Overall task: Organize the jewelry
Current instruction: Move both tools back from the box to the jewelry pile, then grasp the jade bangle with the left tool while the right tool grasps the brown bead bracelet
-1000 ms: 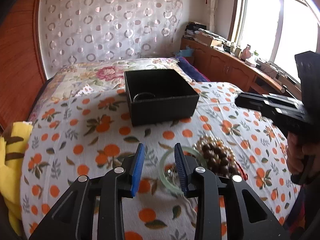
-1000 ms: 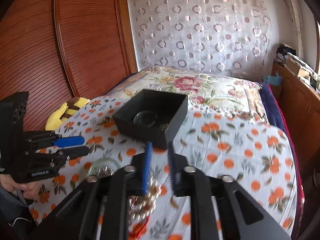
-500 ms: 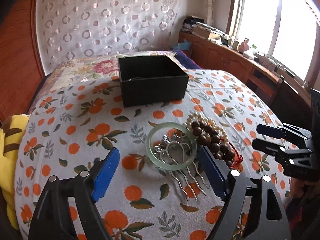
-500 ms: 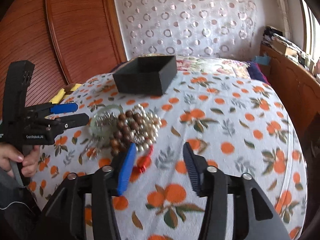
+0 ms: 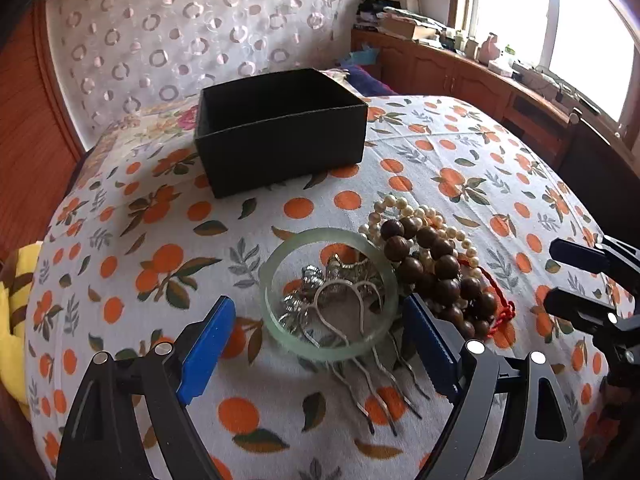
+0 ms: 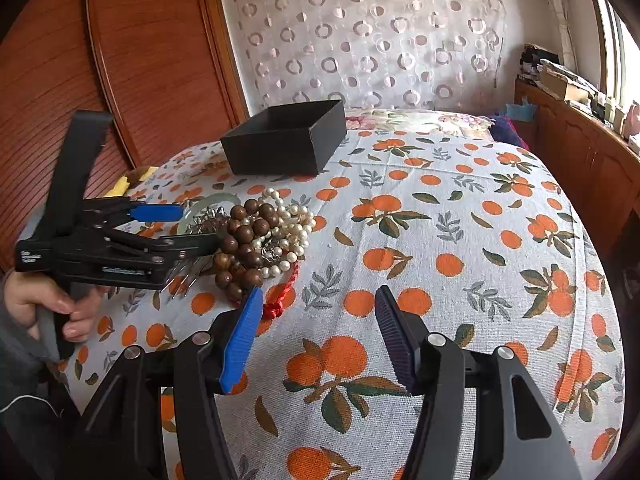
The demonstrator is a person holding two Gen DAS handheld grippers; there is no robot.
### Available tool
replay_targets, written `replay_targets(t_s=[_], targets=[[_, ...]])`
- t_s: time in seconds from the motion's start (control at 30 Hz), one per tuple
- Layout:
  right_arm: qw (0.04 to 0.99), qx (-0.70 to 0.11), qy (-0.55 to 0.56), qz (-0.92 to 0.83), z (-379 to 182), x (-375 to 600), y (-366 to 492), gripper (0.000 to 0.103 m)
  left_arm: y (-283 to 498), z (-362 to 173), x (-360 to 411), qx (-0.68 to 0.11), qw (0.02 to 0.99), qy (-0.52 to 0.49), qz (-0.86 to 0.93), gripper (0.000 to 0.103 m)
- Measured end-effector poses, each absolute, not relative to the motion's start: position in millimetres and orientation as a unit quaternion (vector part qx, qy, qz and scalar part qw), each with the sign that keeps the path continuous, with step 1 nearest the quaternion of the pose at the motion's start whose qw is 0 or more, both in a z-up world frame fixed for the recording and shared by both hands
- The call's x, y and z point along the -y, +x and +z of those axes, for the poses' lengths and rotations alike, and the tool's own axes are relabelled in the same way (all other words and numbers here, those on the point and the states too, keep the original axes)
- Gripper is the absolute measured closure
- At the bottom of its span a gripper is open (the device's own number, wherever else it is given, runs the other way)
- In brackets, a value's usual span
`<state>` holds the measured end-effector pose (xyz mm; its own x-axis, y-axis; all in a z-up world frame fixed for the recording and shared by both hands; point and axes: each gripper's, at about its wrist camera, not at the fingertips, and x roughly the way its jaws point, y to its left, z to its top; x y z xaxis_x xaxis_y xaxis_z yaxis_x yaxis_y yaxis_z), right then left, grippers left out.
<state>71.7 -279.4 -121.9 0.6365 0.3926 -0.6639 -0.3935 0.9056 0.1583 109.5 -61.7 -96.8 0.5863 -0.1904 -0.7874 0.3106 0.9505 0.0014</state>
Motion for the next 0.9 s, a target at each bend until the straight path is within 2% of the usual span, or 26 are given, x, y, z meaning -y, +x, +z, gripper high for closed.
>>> replay_targets(t_s=[0.23,0.3,0.9], targets=[[0.904,-0.368,0.002,0.218,-122.0,280.0,72.0,0.042,119.2,-99.0,65.1,-0.433,0.887,0.074,-0.141,0.021],[0.904,-0.367,0.001,0.219,-122.1,280.0,72.0,0.042,118.9,-100.2,66.2,-0.435,0.886,0.074,-0.146,0.034],[0.905,-0.369,-0.019,0.212,-120.4,271.2,72.7,0.042,67.9,-69.6,44.9,-0.375,0.915,0.035,-0.147,0.034]])
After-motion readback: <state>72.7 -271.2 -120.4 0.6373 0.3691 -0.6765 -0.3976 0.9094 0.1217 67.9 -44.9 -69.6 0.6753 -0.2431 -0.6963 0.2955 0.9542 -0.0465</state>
